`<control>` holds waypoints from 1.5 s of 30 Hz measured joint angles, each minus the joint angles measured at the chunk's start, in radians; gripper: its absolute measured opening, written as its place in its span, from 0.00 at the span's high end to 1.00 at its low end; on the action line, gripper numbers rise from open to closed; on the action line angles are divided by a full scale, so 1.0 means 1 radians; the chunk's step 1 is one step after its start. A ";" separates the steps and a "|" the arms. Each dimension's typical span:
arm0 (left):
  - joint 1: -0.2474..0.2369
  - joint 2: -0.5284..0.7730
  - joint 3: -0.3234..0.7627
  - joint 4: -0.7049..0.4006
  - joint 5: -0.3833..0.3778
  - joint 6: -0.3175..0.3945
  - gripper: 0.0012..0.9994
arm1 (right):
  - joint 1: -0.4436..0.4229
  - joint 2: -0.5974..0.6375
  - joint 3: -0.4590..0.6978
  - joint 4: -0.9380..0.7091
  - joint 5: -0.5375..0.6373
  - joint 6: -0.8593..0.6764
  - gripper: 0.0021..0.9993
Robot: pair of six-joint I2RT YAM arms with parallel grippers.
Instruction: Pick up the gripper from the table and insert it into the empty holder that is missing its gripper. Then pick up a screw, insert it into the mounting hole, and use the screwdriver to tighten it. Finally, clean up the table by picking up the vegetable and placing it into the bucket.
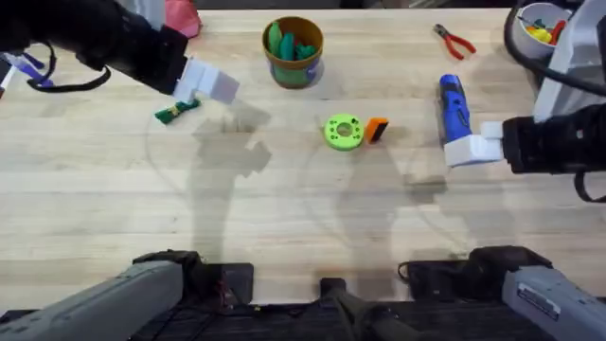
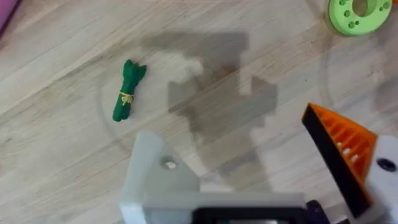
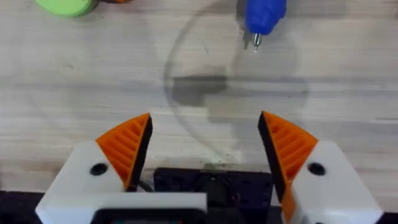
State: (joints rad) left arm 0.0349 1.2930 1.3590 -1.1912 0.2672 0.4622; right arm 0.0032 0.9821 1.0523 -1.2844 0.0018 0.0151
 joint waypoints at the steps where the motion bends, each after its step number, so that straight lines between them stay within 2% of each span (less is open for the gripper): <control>1: 0.000 0.000 0.000 0.004 0.003 0.000 0.01 | 0.000 0.000 0.000 -0.007 0.000 0.000 0.01; 5: 0.000 0.000 0.000 0.081 0.049 -0.003 0.01 | 0.000 0.000 0.000 -0.026 0.000 0.000 0.01; 10: -0.004 -0.016 -0.002 0.233 0.156 -0.007 0.01 | 0.000 0.000 0.000 -0.028 0.000 0.000 0.01; 15: -0.039 -0.097 -0.005 0.383 0.230 -0.007 0.01 | 0.000 0.000 0.000 -0.028 0.000 0.000 0.01; 19: -0.076 -0.180 -0.005 0.447 0.237 -0.014 0.01 | 0.000 0.000 0.000 -0.028 0.000 0.000 0.01; 24: -0.090 -0.290 -0.055 0.577 0.207 -0.082 0.01 | 0.000 0.000 0.000 -0.028 0.000 0.000 0.01; 29: -0.089 -0.429 -0.253 0.815 0.189 -0.130 0.01 | 0.000 0.000 0.000 -0.028 0.000 0.000 0.01; 37: -0.084 -0.696 -0.731 1.180 0.174 -0.227 0.01 | 0.000 0.000 0.000 -0.028 0.000 0.000 0.01; 41: -0.077 -0.837 -0.929 1.296 0.158 -0.270 0.01 | 0.000 0.000 0.000 -0.028 0.000 0.000 0.01; 45: -0.077 -0.937 -1.054 1.351 0.154 -0.295 0.01 | 0.000 0.000 0.000 -0.028 0.000 0.000 0.01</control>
State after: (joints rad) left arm -0.0422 0.3562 0.3055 0.1601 0.4214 0.1668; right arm 0.0032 0.9818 1.0523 -1.3127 0.0017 0.0151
